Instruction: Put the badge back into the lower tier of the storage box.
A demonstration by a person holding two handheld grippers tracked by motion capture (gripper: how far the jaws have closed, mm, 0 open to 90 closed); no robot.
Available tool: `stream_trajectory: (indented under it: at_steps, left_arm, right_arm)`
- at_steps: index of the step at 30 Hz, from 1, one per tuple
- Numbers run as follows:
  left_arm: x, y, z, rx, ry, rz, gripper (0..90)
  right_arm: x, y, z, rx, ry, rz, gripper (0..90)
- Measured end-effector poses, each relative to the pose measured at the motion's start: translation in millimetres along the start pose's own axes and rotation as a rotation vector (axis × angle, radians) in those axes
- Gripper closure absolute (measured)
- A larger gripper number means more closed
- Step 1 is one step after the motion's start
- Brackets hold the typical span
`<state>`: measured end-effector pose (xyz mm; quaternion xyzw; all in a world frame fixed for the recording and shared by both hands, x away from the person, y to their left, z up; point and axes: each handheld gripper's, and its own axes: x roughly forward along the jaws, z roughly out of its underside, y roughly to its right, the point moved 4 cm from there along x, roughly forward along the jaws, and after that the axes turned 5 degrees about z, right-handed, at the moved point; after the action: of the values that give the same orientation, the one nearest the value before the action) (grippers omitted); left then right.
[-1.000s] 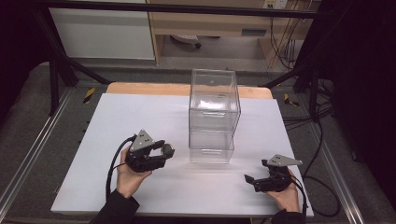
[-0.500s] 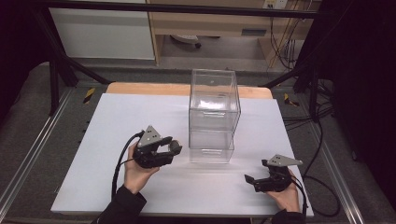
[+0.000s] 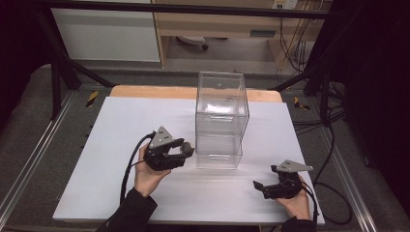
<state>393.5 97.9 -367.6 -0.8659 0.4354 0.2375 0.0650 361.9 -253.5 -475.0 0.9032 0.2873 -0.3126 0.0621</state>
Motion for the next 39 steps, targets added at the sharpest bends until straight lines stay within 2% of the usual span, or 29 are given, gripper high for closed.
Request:
stream_trajectory:
  at_steps: [39]
  left_arm:
    - [40.7, 13.4, -22.8, 0.007, -0.018, 0.036, 47.7]
  right_arm:
    - [0.7, -0.3, 0.4, -0.009, -0.003, -0.001, 1.1]
